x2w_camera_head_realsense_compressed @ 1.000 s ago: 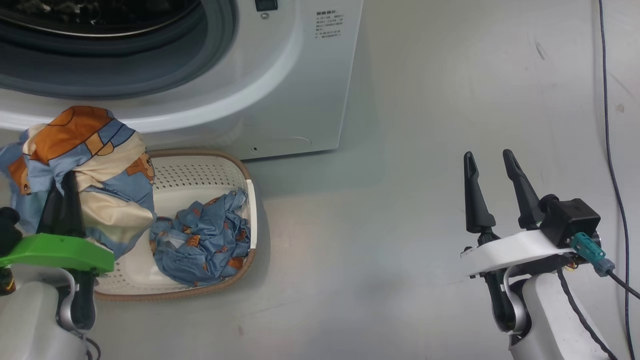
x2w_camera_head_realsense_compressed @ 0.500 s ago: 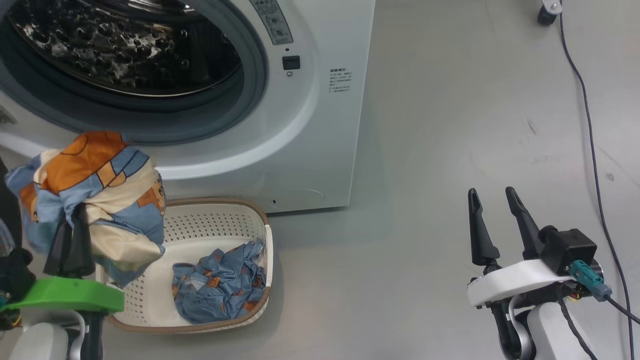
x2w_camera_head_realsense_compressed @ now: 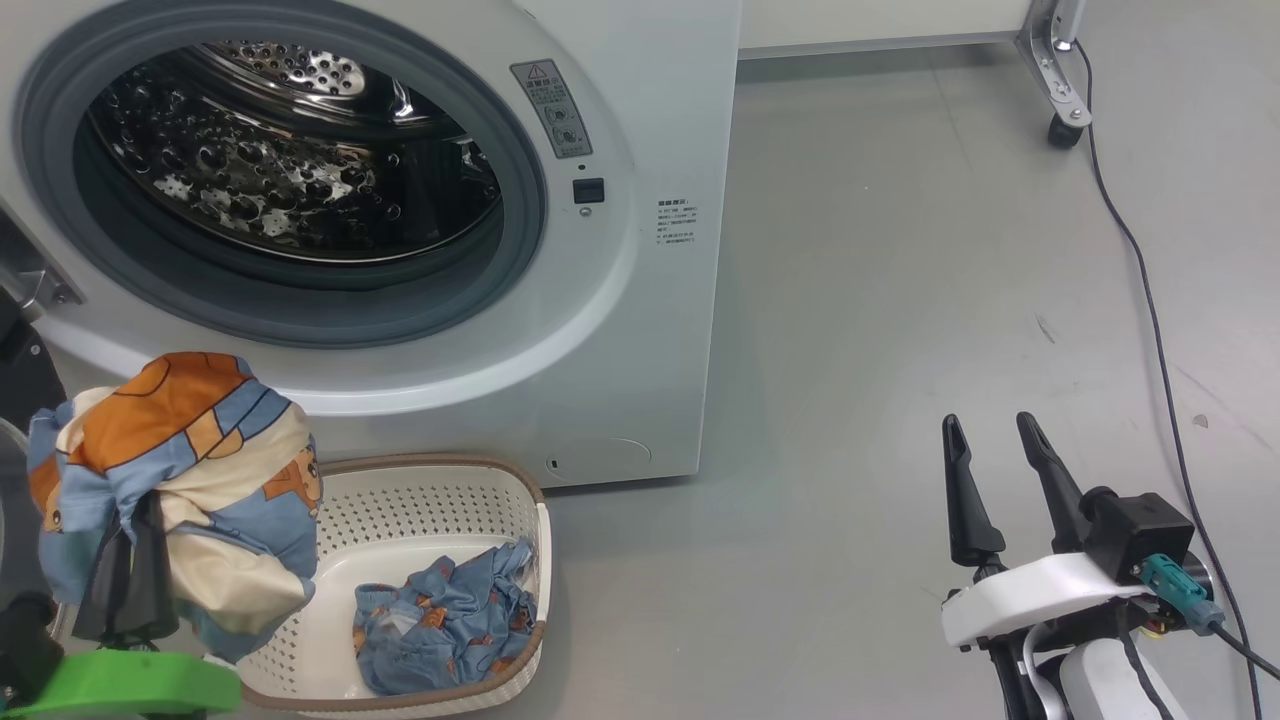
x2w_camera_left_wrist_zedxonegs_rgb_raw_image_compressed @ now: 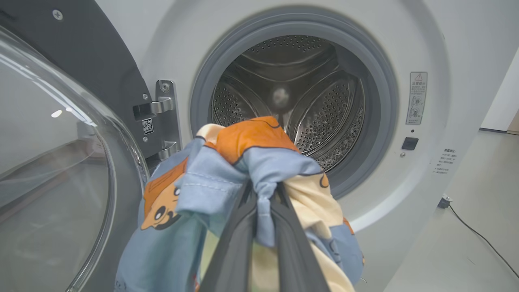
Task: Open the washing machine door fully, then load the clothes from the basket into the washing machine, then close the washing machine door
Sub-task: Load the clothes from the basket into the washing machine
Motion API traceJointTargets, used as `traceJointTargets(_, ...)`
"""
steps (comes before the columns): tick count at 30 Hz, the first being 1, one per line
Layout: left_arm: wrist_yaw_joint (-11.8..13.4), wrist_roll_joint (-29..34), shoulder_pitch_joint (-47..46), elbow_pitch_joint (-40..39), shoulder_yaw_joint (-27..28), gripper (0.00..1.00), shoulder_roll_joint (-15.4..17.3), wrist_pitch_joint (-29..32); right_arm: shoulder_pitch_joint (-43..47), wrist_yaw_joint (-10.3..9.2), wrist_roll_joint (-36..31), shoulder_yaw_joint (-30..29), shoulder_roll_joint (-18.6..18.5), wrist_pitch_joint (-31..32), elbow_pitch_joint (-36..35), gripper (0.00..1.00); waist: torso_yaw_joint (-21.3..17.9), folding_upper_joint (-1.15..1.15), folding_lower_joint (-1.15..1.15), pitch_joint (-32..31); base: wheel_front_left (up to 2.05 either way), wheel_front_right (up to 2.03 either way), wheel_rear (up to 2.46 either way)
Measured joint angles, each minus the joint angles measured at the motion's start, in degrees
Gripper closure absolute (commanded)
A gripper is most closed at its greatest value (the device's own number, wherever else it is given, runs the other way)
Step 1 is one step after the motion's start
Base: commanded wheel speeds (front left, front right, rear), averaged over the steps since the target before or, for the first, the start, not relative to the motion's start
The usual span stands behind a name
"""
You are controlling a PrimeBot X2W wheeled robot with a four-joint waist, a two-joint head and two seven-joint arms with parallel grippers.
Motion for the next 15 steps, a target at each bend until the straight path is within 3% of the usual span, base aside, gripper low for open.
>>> traceJointTargets(15, 0.00, 0.66, 3.64, -4.23, 2.50, 1.00, -2.47, 0.00, 0.93, 0.52, -0.36, -0.09, 0.19, 0.00, -1.30, 0.00, -0.98, 0.00, 0.00, 1.28, 0.00, 0.00, 0.00)
